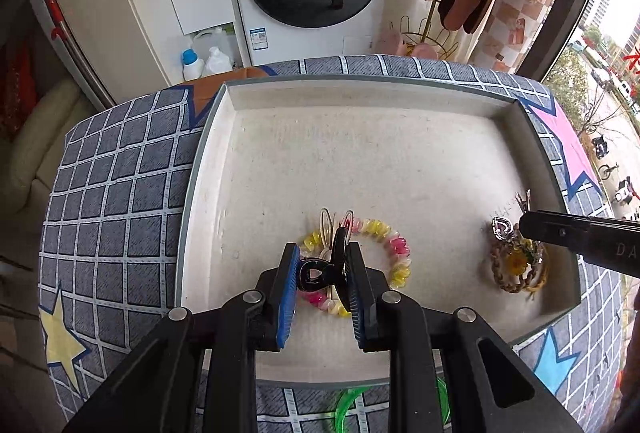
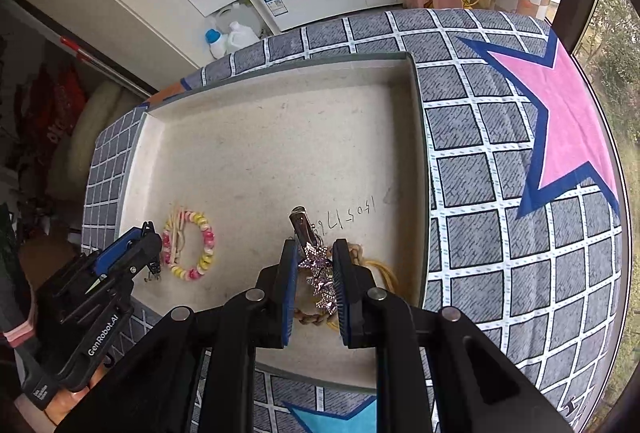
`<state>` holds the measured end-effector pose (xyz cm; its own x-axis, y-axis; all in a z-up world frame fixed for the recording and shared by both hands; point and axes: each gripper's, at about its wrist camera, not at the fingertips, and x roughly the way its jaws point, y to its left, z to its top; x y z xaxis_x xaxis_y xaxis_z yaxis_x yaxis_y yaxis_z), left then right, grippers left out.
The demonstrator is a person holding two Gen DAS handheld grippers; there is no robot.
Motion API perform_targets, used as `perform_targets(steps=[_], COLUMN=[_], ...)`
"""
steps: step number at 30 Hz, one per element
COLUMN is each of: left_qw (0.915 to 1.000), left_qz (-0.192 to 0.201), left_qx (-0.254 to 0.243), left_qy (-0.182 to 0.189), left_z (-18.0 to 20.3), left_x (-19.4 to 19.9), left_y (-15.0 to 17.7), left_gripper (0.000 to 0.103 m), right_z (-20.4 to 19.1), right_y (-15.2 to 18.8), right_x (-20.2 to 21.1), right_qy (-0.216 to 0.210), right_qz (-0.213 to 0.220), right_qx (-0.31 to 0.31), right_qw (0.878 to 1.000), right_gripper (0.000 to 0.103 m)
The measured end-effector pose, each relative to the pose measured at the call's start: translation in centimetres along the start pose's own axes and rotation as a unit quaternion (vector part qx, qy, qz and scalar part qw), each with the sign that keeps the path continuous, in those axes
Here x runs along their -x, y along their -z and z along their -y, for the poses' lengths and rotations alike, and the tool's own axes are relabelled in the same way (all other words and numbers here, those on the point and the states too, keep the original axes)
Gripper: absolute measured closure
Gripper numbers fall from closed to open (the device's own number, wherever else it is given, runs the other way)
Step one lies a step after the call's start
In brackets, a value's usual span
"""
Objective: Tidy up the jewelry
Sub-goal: 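Carry both clips into the white tray and open both tools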
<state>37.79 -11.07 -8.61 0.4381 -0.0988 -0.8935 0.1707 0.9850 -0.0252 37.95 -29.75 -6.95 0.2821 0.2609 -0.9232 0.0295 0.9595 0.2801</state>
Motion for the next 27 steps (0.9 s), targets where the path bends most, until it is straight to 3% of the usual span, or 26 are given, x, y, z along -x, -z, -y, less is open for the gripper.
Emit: perform_targets(steps=[13, 18, 22, 27], left_qw=[0.9993, 0.9985, 0.9984, 0.9989], left_qz=[-0.011, 0.006, 0.013, 0.02], left_qx=[-0.021, -0.033, -0.033, -0.024], left_qy=[-0.027, -0.043, -0.045, -0.036], left_z=[1.2, 1.7, 1.5, 1.2], left_x=[-1.8, -1.0, -0.2, 0.6], left_y=[-0.1, -0.2, -0.3, -0.6], left_gripper=[0.067, 0.067, 0.067, 0.067], right_z=[0.6, 0.8, 0.6, 1.0], right_y=[0.2, 0.1, 0.1, 0.2], right_x=[-1.1, -1.0, -0.8, 0.5], right_qy=[-0.001, -0.009, -0.023, -0.041], right_qz=[-0.005, -0.009, -0.003, 0.013], right_qx=[-0.005, -0.011, -0.018, -0.038], right_qw=[1.0, 1.0, 1.0, 0.998], right_gripper=[0.084, 0.083, 0.057, 0.057])
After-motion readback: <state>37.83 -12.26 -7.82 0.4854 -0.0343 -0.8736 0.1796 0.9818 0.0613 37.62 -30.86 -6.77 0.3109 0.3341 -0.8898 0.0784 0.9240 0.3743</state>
